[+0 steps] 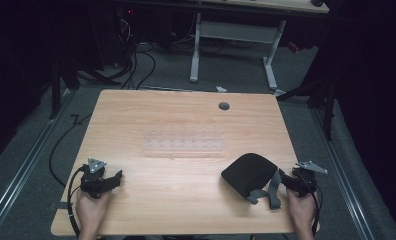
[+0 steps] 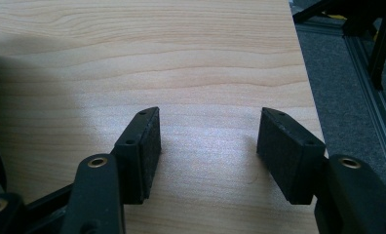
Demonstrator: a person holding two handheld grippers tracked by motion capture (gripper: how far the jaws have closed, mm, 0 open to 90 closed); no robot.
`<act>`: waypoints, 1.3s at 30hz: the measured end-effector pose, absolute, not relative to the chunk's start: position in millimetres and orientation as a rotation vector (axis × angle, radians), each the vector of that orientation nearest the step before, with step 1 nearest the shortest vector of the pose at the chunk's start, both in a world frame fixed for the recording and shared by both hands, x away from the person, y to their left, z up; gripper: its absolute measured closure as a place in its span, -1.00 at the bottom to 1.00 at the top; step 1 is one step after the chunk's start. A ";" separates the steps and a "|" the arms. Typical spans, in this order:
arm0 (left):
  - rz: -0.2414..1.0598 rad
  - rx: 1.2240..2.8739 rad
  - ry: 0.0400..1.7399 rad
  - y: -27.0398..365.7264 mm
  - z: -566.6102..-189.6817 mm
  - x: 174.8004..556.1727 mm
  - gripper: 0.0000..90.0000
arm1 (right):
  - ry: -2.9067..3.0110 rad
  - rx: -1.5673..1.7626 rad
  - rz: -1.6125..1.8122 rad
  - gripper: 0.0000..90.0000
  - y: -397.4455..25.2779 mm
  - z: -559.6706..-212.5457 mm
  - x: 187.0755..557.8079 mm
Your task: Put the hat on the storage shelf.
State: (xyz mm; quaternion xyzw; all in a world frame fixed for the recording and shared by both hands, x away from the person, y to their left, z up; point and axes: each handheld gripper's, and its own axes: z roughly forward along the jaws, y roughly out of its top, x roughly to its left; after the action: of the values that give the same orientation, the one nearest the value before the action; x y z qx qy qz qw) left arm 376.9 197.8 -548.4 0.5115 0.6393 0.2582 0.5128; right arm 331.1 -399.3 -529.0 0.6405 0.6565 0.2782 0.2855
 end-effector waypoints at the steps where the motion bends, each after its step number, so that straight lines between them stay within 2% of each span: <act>1: 0.621 1.230 1.537 197.8 -548.4 376.8 -0.36 | 1.754 1.715 0.744 -0.07 -399.1 -528.9 331.2; 20: 0.617 1.236 1.534 197.3 -548.3 376.0 -0.37 | 1.778 1.700 0.759 -0.07 -397.9 -528.8 330.9; 30: 0.615 1.234 1.536 196.9 -548.2 375.8 -0.37 | 1.763 1.736 0.798 0.07 -401.8 -522.8 324.8; 39: 0.614 1.236 1.535 197.0 -548.2 375.6 -0.37 | 1.748 1.732 0.822 0.10 -405.3 -515.1 318.1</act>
State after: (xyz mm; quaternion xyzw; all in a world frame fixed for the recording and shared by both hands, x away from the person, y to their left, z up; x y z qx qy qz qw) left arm 375.6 197.0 -548.2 0.5139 0.6383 0.2555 0.5130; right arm 318.1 -405.3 -515.1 0.6427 0.6488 0.3051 0.2699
